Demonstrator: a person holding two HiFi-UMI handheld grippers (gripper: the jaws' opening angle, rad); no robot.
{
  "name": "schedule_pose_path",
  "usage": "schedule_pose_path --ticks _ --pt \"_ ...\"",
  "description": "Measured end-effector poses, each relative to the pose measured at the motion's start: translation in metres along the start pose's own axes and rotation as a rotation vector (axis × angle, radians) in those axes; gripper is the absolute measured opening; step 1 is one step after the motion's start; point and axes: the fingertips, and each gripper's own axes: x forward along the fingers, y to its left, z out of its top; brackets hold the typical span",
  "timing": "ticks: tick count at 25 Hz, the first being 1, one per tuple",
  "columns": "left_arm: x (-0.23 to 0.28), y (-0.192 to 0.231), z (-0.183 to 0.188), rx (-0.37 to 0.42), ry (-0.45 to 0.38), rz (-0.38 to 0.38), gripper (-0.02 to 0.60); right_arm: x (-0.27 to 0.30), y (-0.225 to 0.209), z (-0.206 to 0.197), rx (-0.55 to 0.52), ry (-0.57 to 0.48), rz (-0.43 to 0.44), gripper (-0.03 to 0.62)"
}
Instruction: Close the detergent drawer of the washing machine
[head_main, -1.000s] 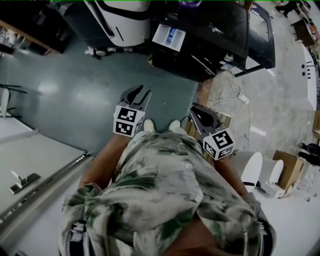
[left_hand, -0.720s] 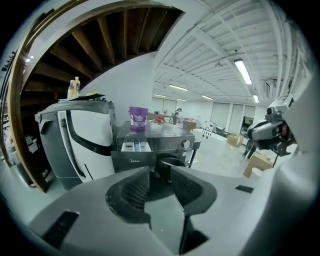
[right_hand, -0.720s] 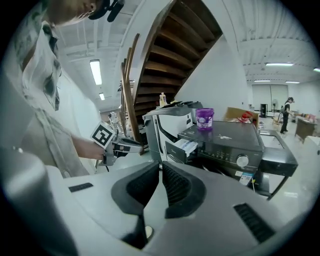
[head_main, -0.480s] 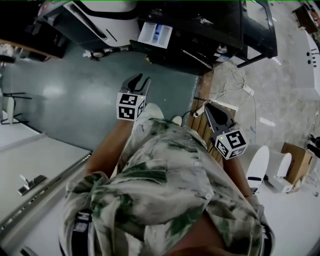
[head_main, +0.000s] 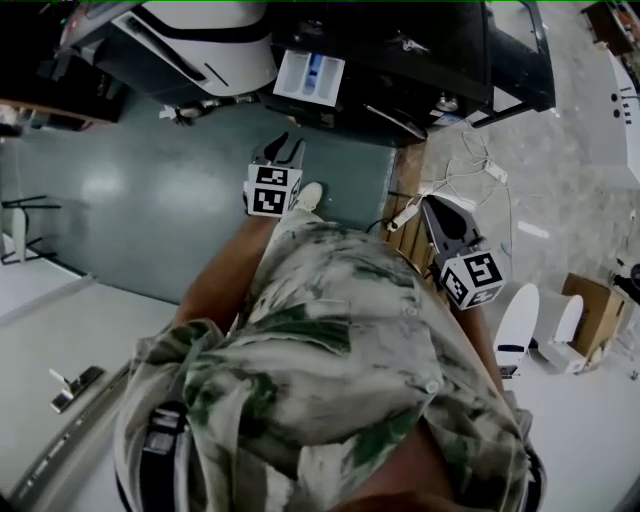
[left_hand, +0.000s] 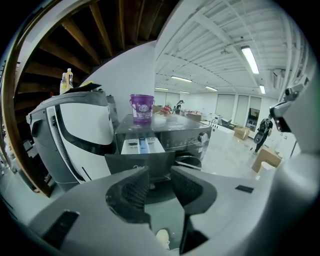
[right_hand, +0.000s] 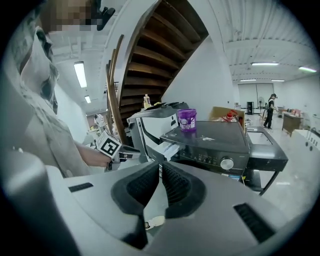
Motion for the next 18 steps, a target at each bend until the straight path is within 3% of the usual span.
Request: schedule_pose_path --ticks 7,18 --pt "0.046 0.03 0.006 0.01 0.025 -0.004 0.147 0.039 -0.006 0.02 0.027 0.012 -0.014 0.04" --pt "0.084 0.043 0.01 0.027 0.042 -0.015 0.152 0.061 -0.016 0.025 0.053 0.036 -0.034 0.04"
